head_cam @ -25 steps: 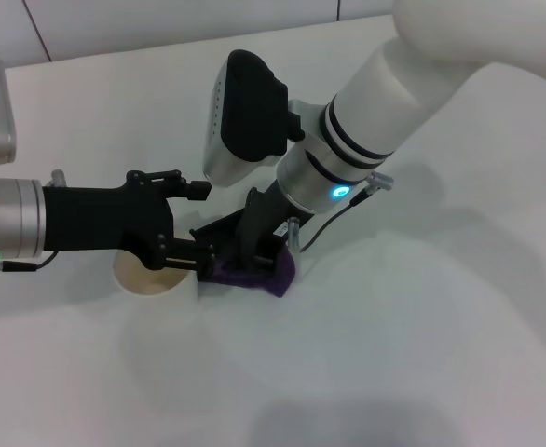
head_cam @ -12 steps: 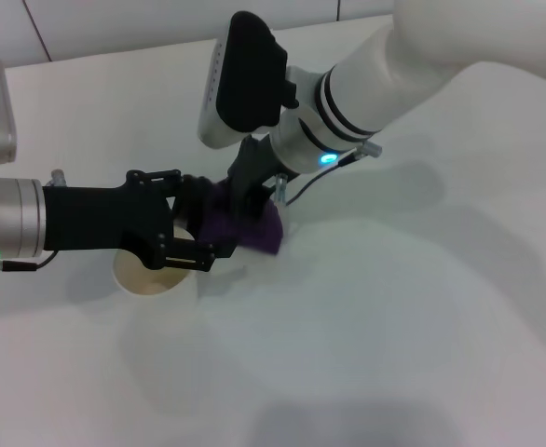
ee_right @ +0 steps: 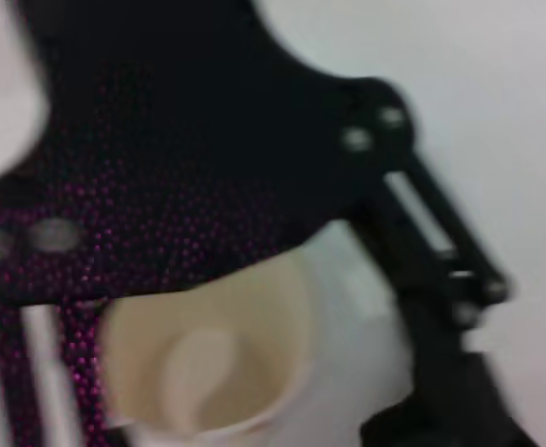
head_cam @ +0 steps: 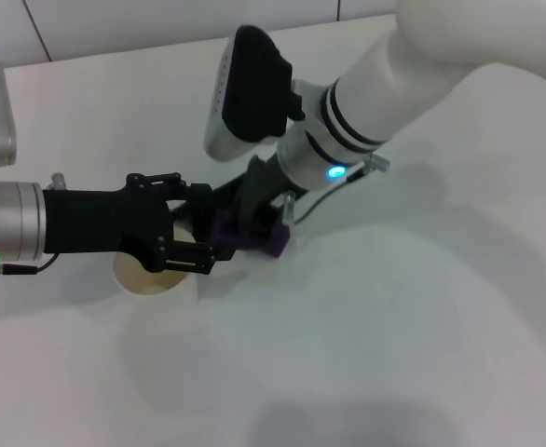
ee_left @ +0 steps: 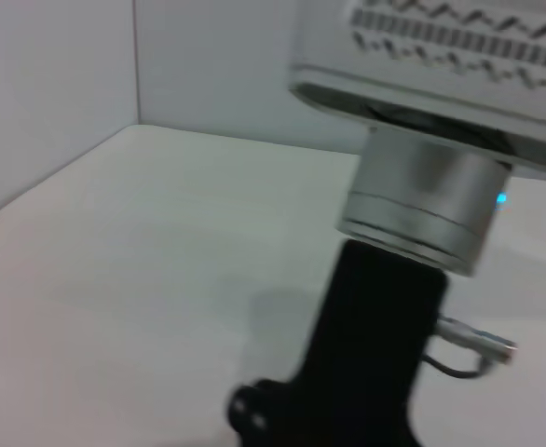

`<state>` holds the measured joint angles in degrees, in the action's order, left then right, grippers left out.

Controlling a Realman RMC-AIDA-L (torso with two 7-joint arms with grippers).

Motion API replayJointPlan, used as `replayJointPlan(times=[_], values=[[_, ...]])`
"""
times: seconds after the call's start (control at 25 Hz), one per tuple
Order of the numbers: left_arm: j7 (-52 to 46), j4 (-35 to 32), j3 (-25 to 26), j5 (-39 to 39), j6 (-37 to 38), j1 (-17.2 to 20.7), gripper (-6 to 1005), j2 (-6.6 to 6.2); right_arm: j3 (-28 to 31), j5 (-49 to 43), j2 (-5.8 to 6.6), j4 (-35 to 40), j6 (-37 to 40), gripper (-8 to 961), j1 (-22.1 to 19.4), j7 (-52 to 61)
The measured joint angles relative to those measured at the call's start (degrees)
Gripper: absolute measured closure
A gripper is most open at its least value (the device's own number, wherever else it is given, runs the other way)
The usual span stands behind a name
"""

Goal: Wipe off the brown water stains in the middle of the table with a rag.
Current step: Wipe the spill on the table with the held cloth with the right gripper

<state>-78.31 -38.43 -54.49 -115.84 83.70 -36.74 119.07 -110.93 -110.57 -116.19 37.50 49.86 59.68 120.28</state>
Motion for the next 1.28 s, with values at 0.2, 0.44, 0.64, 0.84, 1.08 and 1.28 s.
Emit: replayJointPlan(times=[0.2,0.44,0.64,0.84,1.08,1.28], values=[[0.0,-0.1,0.1,0.0,0.2,0.2,119,-0.03,0.9,0.1,0.24,3.1,3.5,831,-2.2,1.2],[0.0,-0.5,0.2,0.0,0.5,0.6,119,-0.07,10.4,-5.6,0.73,9.4,8.9,827,-7.6,2.0],[0.0,-0.5,0.3,0.2,0.5,0.9,119,-0.16,15.3,-9.5,0.73,13.2,12.9,824,-11.1,2.5],[0.0,-0.8,0.4,1.0,0.6,1.5,119,-0.43,18.6,-11.8,0.88,15.4,14.9,821,-14.0,2.8],[-0.1,-2.7,0.4,1.4,0.6,3.0,119,-0.6,22.8,-14.3,0.98,17.2,17.1,818,-16.6,3.0],[-0.4,-2.9,0.3,1.5,0.7,3.3,119,-0.64,24.6,-14.5,1.27,19.8,18.0,815,-19.7,2.5]])
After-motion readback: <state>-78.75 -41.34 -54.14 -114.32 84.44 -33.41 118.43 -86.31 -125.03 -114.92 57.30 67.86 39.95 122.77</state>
